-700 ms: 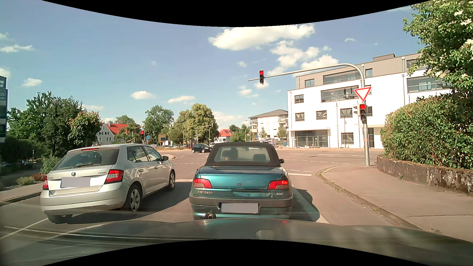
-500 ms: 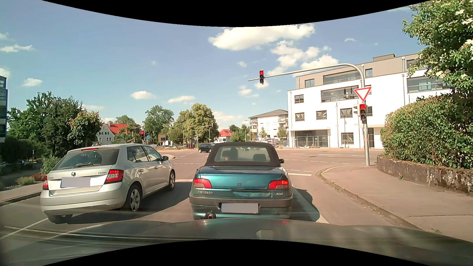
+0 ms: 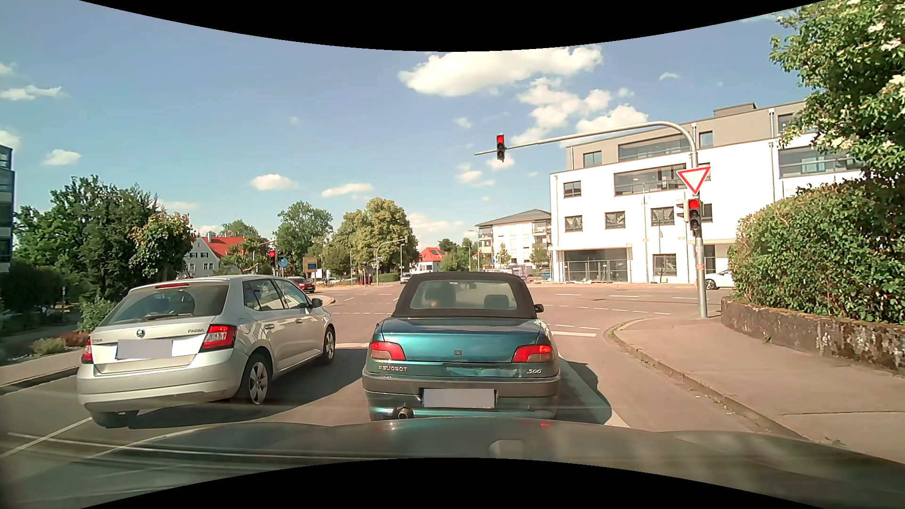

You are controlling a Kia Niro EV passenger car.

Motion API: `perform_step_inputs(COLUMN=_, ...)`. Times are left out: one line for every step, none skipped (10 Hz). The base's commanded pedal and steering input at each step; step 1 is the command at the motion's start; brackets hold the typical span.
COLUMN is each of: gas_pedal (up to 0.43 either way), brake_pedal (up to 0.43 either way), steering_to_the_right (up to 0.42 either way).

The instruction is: Follow the waypoints while adhering to traffic rules and regulations

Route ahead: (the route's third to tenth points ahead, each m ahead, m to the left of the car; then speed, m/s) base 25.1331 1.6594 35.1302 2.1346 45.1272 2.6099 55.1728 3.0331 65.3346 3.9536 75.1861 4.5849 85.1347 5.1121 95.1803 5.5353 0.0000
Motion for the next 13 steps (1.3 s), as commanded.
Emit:
perform_step_inputs(gas_pedal=0.0, brake_pedal=0.652, steering_to_the_right=0.004)
perform_step_inputs(gas_pedal=0.0, brake_pedal=0.659, steering_to_the_right=0.004)
perform_step_inputs(gas_pedal=0.0, brake_pedal=0.659, steering_to_the_right=0.004)
perform_step_inputs(gas_pedal=0.0, brake_pedal=0.652, steering_to_the_right=0.004)
perform_step_inputs(gas_pedal=0.0, brake_pedal=0.659, steering_to_the_right=0.004)
perform_step_inputs(gas_pedal=0.0, brake_pedal=0.659, steering_to_the_right=0.004)
perform_step_inputs(gas_pedal=0.0, brake_pedal=0.659, steering_to_the_right=0.004)
perform_step_inputs(gas_pedal=0.0, brake_pedal=0.659, steering_to_the_right=0.004)
perform_step_inputs(gas_pedal=0.0, brake_pedal=0.652, steering_to_the_right=0.004)
perform_step_inputs(gas_pedal=0.0, brake_pedal=0.659, steering_to_the_right=0.004)
perform_step_inputs(gas_pedal=0.0, brake_pedal=0.659, steering_to_the_right=0.004)
perform_step_inputs(gas_pedal=0.0, brake_pedal=0.652, steering_to_the_right=0.005)
perform_step_inputs(gas_pedal=0.0, brake_pedal=0.652, steering_to_the_right=0.004)
